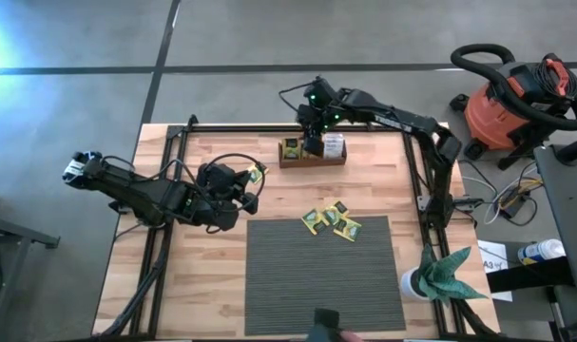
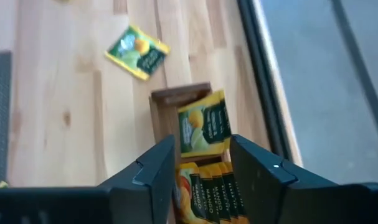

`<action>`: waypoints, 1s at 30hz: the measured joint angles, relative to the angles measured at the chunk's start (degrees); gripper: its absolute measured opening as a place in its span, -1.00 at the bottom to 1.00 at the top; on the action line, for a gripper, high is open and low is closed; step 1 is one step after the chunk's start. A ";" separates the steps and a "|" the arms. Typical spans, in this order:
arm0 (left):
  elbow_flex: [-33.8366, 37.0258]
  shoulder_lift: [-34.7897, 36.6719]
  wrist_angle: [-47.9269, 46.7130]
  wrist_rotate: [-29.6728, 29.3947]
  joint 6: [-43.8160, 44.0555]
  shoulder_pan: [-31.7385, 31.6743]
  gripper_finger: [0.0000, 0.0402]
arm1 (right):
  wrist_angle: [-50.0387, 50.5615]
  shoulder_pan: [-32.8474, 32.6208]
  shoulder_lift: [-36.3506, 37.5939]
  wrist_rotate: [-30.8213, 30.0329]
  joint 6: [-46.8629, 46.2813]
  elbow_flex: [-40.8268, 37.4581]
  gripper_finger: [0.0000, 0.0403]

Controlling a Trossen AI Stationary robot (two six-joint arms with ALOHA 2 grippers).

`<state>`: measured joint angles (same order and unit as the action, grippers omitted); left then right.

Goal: Pick & Place Tea
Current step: Put the yellow tea bag into the left section of the wooden organizer

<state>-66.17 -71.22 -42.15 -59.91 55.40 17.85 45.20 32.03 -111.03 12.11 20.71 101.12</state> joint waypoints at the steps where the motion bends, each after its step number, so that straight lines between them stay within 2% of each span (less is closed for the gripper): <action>1: 0.00 0.00 0.00 0.01 0.00 0.00 -0.80 | -0.03 -0.03 0.78 -0.01 -0.19 -0.03 -0.27; 12: 0.00 0.00 0.11 0.01 0.20 -0.15 -0.80 | 1.82 -0.54 6.40 0.12 -0.81 -0.39 -0.34; 30: 0.00 0.00 0.61 0.03 0.35 -0.90 -0.80 | 3.75 -0.74 6.83 0.12 -0.57 -0.85 -0.36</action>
<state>-66.17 -71.22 -41.54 -59.88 55.75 16.95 48.95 31.29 -104.20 12.23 20.14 100.27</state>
